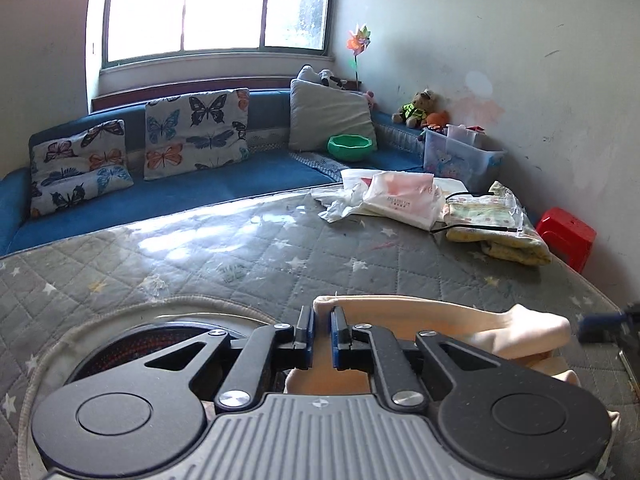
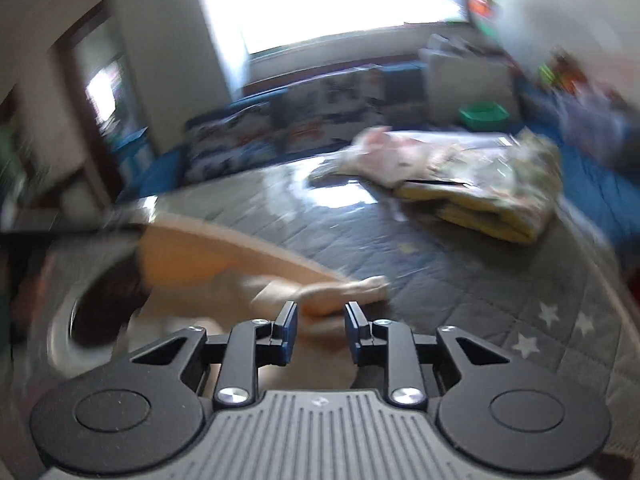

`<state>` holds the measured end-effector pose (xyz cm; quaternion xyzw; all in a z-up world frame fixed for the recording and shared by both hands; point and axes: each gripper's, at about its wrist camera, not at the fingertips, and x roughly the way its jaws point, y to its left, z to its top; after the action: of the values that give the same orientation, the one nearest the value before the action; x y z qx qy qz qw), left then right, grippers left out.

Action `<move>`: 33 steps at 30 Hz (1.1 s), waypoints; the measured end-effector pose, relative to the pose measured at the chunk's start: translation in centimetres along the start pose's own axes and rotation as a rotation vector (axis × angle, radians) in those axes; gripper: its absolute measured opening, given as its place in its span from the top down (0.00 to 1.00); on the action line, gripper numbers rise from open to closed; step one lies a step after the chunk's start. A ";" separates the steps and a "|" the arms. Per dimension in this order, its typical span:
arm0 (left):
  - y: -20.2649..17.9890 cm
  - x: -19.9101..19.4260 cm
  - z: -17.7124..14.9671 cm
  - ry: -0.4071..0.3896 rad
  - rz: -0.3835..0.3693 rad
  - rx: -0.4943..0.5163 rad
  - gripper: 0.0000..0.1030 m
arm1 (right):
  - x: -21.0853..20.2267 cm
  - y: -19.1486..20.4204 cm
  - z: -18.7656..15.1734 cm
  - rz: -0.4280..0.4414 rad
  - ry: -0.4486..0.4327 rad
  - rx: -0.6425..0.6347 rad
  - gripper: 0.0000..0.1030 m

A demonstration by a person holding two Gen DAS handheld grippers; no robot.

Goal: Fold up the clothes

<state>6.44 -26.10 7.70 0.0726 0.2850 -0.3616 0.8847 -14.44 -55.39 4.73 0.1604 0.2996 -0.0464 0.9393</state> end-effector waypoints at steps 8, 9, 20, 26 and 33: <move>0.2 0.6 0.3 0.009 0.020 0.004 0.91 | 6.0 -4.1 2.4 -0.018 0.118 0.223 0.65; 0.3 0.8 0.3 0.010 0.023 0.006 0.91 | 7.2 -4.0 2.5 -0.007 0.161 0.226 0.66; 2.1 2.7 1.3 0.009 0.108 0.008 0.91 | 8.3 1.0 5.6 -0.131 -0.011 -0.051 0.94; 2.6 2.6 0.5 0.042 0.113 -0.003 0.87 | 8.9 1.9 5.5 -0.205 -0.019 -0.103 0.67; 1.3 -0.4 -2.6 0.112 0.076 -0.019 0.55 | 5.6 3.2 2.0 -0.090 0.058 -0.142 0.54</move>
<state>5.91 -24.01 5.68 0.0952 0.3345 -0.3206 0.8810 -8.18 -52.98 3.85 0.0810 0.3362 -0.0624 0.9362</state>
